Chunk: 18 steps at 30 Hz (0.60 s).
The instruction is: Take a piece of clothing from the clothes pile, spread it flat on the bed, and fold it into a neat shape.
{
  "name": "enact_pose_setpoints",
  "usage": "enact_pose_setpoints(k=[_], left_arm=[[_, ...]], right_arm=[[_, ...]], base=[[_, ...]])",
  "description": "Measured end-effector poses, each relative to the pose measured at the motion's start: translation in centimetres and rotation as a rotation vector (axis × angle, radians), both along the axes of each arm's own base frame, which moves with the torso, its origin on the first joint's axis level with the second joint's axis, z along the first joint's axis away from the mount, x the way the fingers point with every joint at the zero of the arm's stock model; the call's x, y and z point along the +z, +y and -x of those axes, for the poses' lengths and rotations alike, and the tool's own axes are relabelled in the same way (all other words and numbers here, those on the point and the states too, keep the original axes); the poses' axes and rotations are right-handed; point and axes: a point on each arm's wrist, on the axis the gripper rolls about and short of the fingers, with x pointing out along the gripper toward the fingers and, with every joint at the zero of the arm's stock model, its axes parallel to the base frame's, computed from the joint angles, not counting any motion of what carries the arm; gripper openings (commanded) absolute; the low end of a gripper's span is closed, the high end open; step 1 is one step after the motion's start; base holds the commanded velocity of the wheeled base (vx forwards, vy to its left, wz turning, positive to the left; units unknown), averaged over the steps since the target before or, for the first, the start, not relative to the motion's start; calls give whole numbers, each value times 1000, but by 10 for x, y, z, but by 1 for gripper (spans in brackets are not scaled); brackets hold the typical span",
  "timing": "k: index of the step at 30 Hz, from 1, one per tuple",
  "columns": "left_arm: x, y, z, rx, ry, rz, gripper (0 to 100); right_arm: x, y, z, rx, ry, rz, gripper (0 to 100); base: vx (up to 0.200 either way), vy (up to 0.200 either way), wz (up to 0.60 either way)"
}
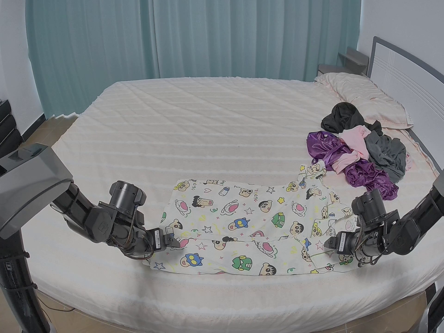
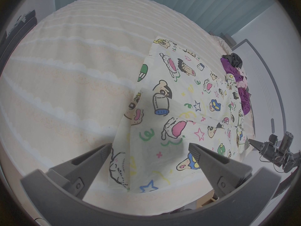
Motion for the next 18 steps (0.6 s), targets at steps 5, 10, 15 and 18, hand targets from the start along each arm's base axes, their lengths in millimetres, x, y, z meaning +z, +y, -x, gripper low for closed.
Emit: enact_pose_setpoints(k=[5, 10, 15, 18], left_arm=[[-3, -1, 2, -3, 10, -2, 0], [-5, -1, 4, -5, 22, -5, 0], [-6, -1, 5, -3, 33, -7, 0], [-8, 1, 10, -2, 50, -16, 0]], right_arm=[[-16, 1, -8, 9, 41, 24, 100], [-33, 1, -14, 5, 67, 33, 100], [-43, 0, -16, 0, 86, 38, 100], [-46, -1, -17, -6, 98, 40, 100]], base=[[0, 0, 0], [0, 0, 0], [0, 0, 0], [0, 0, 0]])
